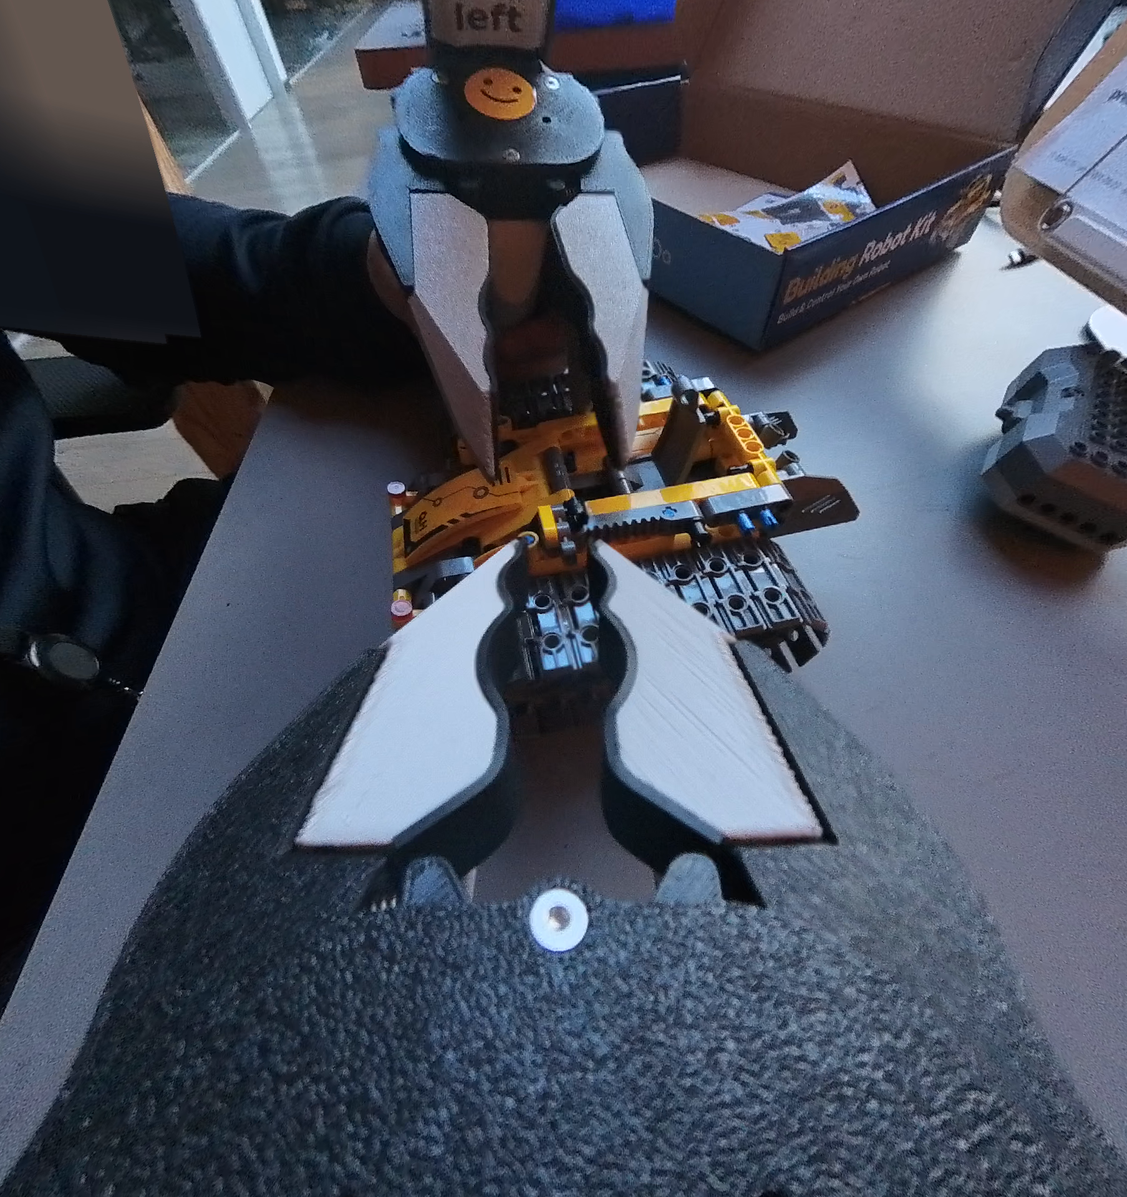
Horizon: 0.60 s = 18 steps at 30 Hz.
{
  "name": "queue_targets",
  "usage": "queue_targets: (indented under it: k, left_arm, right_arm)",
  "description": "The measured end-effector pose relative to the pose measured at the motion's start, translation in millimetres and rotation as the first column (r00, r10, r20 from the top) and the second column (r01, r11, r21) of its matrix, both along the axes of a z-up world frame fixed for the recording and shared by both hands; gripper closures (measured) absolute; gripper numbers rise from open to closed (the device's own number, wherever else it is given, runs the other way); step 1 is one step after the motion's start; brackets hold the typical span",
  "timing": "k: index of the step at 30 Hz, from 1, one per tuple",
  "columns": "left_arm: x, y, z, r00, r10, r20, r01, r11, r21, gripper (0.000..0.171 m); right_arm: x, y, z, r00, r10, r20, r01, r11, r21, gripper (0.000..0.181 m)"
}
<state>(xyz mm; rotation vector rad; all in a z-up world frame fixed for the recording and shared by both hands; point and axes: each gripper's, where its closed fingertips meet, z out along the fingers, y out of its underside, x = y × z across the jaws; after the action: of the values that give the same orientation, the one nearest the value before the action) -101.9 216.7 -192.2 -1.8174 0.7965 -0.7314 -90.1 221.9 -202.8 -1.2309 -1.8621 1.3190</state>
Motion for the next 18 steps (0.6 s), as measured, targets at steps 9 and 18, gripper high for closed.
queue_targets:
  k: [9,18]
  left_arm:
    - [2.1,4.1,-1.6,0.998,0.027,-0.058,-0.025,0.999,0.041,0.116]
    - [3.8,-1.6,1.9,1.000,-0.025,0.014,0.025,1.000,0.002,0.122]
  right_arm:
    - [-6.9,-6.6,-4.1,1.000,-0.016,0.002,0.016,0.999,0.044,0.173]
    - [-3.7,-19.7,-4.7,0.999,0.052,0.013,-0.052,0.999,0.002,0.175]
